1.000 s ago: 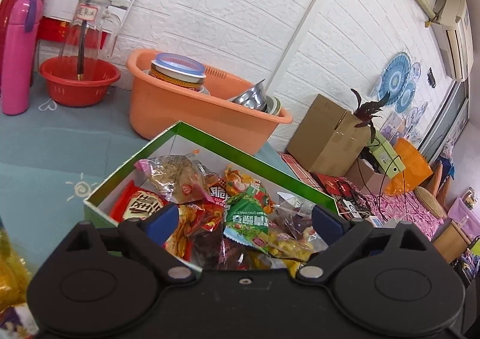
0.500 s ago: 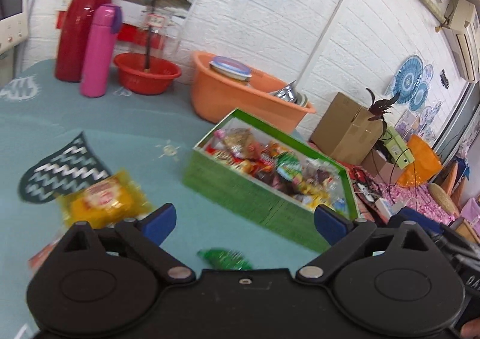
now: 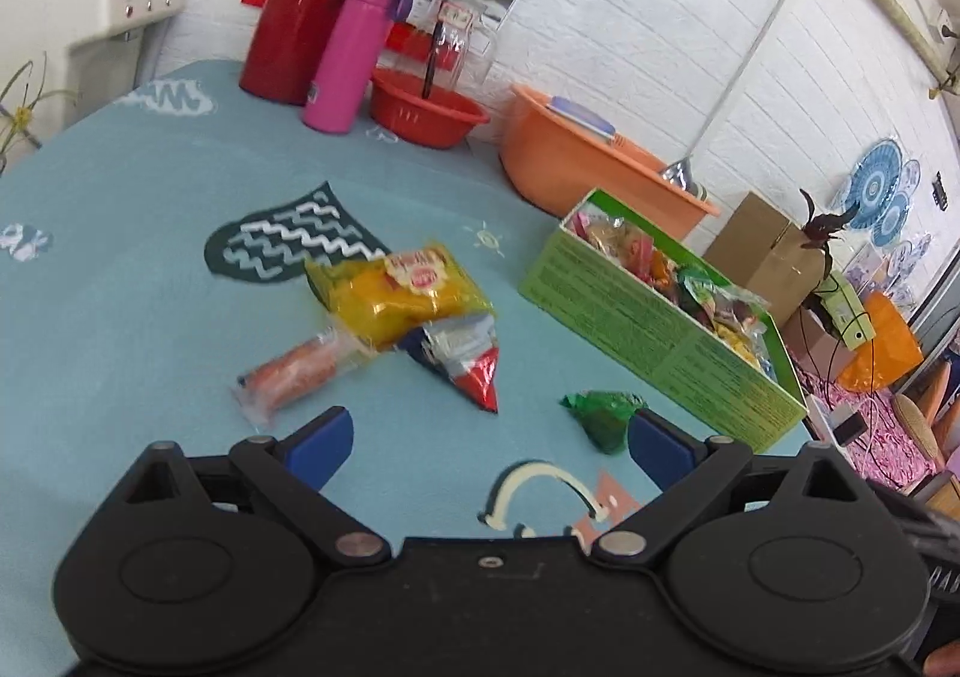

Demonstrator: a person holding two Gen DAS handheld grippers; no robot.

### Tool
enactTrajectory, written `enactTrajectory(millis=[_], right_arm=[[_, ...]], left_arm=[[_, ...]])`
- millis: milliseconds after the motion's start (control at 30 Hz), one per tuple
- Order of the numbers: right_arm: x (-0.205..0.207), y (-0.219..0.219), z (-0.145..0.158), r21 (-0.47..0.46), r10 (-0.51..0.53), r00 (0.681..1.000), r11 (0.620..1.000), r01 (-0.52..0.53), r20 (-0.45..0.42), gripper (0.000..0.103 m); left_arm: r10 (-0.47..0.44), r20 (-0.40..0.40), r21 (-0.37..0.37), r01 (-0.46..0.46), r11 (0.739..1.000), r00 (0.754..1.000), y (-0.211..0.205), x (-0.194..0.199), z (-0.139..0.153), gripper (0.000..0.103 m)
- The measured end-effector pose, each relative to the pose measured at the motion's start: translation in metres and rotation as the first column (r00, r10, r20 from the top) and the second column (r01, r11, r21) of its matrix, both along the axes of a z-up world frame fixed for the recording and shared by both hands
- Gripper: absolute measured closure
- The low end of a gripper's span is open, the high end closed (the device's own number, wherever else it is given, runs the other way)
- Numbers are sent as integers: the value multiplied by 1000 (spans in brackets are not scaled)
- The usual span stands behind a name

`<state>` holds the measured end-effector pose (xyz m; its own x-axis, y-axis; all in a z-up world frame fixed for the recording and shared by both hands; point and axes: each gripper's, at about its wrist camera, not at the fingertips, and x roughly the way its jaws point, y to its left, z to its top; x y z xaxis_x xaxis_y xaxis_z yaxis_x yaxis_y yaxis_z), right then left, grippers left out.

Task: Organize snacks
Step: 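Grasp the purple-printed snack bag with the left tool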

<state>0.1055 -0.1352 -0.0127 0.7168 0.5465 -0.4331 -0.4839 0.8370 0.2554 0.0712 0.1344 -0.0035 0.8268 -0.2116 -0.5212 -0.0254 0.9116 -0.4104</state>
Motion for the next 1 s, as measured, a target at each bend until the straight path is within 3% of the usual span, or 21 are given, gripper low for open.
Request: enactTrajectory(millis=[200, 333, 400, 467, 800, 933, 1000], right_arm=[[-1, 15, -8, -19, 6, 1000, 1000, -7, -30, 0], [-1, 17, -12, -24, -3, 999, 1000, 2, -43, 0], [0, 16, -14, -30, -14, 998, 999, 12, -55, 0], [2, 15, -18, -33, -23, 997, 999, 20, -71, 0], [10, 16, -27, -22, -28, 993, 999, 26, -115, 0], [8, 17, -28, -21, -22, 993, 1000, 20, -117, 0], [9, 17, -29, -22, -21, 992, 1000, 19, -121, 0]], left_arm=[[-52, 57, 82, 47, 996, 997, -6, 30, 10, 0], [-47, 40, 128, 42, 991, 998, -12, 68, 0, 0], [-43, 8, 146, 41, 988, 999, -15, 84, -8, 13], [-47, -13, 161, 48, 986, 999, -18, 95, -15, 32], [-56, -65, 164, 66, 984, 996, -21, 98, -29, 38], [-68, -85, 165, 81, 983, 994, -22, 97, -32, 65], [-84, -100, 152, 99, 983, 991, -23, 95, -34, 63]])
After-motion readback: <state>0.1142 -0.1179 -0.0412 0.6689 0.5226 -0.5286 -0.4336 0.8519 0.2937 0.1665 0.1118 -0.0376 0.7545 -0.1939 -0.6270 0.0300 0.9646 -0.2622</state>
